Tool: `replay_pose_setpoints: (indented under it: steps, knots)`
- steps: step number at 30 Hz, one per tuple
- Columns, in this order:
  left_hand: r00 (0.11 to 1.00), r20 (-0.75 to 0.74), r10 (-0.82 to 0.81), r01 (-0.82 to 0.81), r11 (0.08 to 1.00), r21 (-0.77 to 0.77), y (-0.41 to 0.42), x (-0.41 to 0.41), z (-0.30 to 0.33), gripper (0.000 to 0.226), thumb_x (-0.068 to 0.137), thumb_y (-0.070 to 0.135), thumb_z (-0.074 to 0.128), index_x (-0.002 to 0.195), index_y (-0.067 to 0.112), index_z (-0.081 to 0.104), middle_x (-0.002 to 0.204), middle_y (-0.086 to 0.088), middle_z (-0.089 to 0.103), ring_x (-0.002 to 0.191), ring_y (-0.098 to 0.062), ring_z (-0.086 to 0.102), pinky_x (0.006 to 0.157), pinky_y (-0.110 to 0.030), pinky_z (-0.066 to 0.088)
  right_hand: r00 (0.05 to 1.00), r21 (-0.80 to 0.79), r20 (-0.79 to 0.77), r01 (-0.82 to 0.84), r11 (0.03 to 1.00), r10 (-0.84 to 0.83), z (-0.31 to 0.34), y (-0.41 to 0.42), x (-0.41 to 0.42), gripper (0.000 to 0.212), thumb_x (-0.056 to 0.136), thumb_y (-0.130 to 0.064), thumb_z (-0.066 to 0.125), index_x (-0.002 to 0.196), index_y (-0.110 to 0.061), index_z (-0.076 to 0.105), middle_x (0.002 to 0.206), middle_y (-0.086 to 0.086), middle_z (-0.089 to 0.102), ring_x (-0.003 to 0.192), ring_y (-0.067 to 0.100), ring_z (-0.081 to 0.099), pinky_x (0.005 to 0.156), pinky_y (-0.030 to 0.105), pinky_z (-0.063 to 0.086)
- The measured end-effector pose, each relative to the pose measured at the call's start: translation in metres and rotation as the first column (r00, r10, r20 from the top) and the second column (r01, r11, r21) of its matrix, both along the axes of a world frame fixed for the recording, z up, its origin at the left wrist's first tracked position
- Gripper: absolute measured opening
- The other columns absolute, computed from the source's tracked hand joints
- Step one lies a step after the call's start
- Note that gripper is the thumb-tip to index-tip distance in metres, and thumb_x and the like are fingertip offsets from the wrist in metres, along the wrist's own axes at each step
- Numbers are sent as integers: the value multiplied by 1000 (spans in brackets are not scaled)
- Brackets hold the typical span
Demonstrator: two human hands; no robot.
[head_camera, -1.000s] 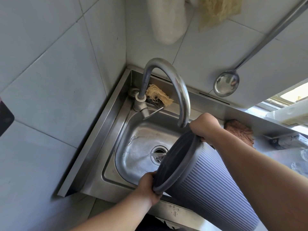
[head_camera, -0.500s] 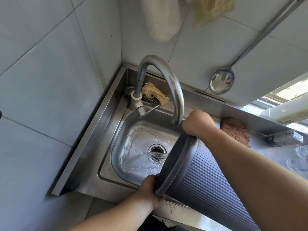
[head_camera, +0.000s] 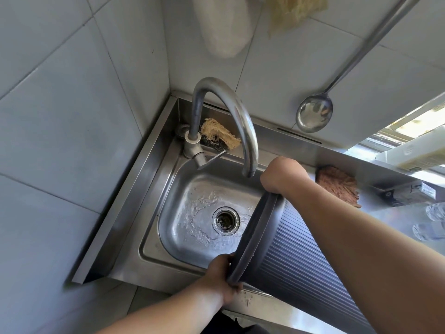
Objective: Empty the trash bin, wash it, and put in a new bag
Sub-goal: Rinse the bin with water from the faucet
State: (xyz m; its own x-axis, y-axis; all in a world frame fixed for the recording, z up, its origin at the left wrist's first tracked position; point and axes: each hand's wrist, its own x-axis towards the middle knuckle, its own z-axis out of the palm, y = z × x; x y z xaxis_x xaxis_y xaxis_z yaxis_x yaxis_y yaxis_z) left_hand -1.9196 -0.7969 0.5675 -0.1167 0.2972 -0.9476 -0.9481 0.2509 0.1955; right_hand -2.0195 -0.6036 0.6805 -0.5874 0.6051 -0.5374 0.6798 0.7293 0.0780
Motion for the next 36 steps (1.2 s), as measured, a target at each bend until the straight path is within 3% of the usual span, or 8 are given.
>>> replay_pose_setpoints:
  steps: [2,6,9,17,23,27,31,36]
  knots:
    - [994,39,105,-108,990,89,0,1,3,27,82,2,57,60,14,48,38,-2,45,25,-12,43,29,-14,28,1000,0,6,-2,1000,2,-1,0,-1,18,81,-8,50,63,-9,54,63,6,53,53,20,48,44,23,39]
    - [999,6,46,-46,998,-50,5,3,-8,47,88,1,48,42,8,55,32,-4,42,22,-13,38,32,-11,23,1000,1,5,7,1000,-7,-2,2,0,17,79,-8,50,63,-9,55,63,6,54,52,19,48,43,23,37]
    - [992,28,120,-117,989,-85,6,4,-4,36,92,1,41,59,13,48,32,-2,41,26,-13,38,31,-9,22,1000,-7,-15,26,1000,-26,-4,3,2,16,78,-8,49,64,-9,55,65,6,56,54,20,50,43,23,37]
    - [981,115,156,-149,986,-73,2,-3,-4,38,90,3,48,54,13,46,33,-2,41,21,-14,38,30,-10,20,1000,-10,-26,14,1000,-14,-1,3,1,17,78,-7,49,63,-8,55,65,8,56,55,21,51,45,24,40]
    - [955,106,276,-274,961,-27,5,-28,4,33,94,6,42,65,7,57,38,-5,56,27,-17,55,29,-16,38,990,-56,-119,72,996,-78,18,19,2,18,79,-6,49,63,-4,56,60,10,56,52,24,53,44,24,39]
    - [952,12,306,-306,952,24,11,-60,3,39,88,19,40,80,0,73,76,-18,75,68,-29,74,58,-32,59,978,-50,-201,39,998,-49,30,42,11,19,85,-13,49,75,-3,60,75,14,60,65,29,55,54,27,39]
    - [947,-145,288,-290,957,6,9,-88,16,38,83,32,47,99,8,72,100,-14,77,98,-33,71,96,-47,54,939,-78,-343,9,997,-35,25,60,30,25,89,-18,48,84,-3,66,79,13,62,75,32,57,63,28,39]
    - [908,-366,205,-240,969,-53,5,-100,23,36,90,41,48,95,18,76,86,-8,79,76,-24,76,63,-34,59,857,-144,-509,14,989,-86,-5,73,68,22,93,-35,53,93,-17,66,85,3,63,83,26,58,72,29,40]
